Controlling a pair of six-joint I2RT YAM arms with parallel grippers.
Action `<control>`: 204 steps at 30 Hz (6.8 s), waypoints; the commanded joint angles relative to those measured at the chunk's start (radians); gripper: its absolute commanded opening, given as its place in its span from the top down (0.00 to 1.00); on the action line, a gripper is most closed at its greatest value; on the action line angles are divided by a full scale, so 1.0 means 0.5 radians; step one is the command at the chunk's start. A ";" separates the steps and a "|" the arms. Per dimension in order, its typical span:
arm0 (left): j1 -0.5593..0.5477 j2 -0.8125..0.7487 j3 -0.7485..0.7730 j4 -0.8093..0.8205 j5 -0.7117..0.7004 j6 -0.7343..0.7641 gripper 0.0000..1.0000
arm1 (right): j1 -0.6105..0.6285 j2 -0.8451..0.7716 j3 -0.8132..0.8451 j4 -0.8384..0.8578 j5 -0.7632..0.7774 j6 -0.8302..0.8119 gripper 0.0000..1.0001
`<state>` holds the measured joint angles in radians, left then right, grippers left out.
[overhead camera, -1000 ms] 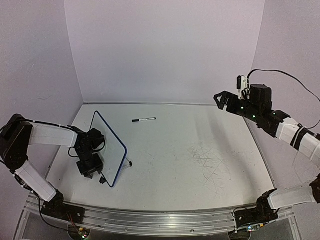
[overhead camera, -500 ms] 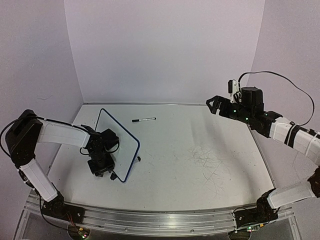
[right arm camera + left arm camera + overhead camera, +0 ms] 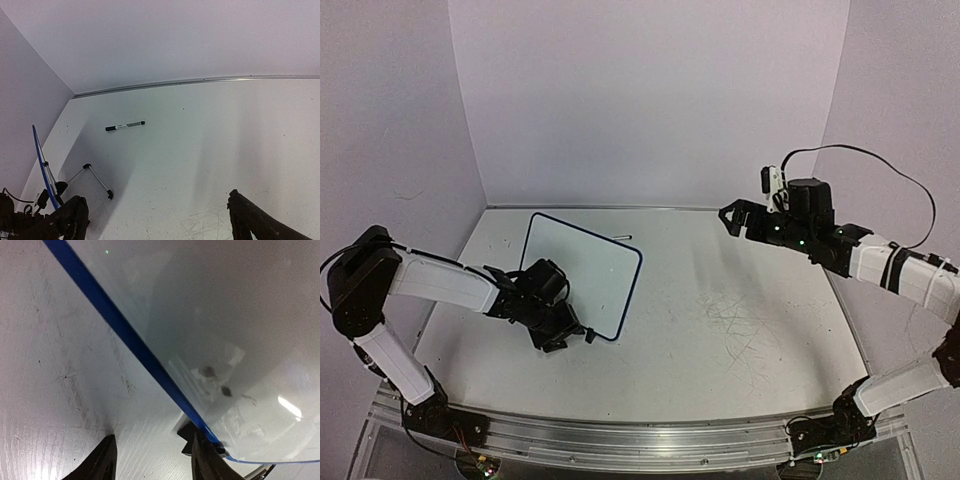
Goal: Write a sentence on the whiteboard
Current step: Move the whiteboard to the center of the board.
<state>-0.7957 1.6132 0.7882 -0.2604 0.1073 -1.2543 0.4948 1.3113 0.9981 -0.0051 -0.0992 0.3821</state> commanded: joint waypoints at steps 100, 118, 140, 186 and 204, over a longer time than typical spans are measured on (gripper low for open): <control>-0.599 -0.202 0.316 0.168 -0.916 1.207 0.31 | 1.040 0.490 0.022 -0.586 0.509 0.677 0.17; 0.170 -0.808 -0.120 0.550 -0.428 1.409 0.16 | 1.041 1.083 0.183 -0.409 0.811 0.743 0.46; 0.174 -0.688 -0.088 0.717 -0.169 1.494 0.09 | 0.986 1.053 -0.019 -0.126 1.147 0.631 0.99; 0.226 0.156 -0.018 1.567 0.868 1.516 0.34 | 0.654 0.062 -0.795 0.384 0.674 0.002 0.37; 0.143 0.532 0.222 1.690 0.969 1.570 0.80 | 0.655 -0.438 -0.735 0.075 0.846 -0.065 0.36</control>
<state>-0.6895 1.8550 0.8456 0.5263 0.5728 -0.4858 0.8188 1.0885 0.5972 0.0456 0.2985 0.3565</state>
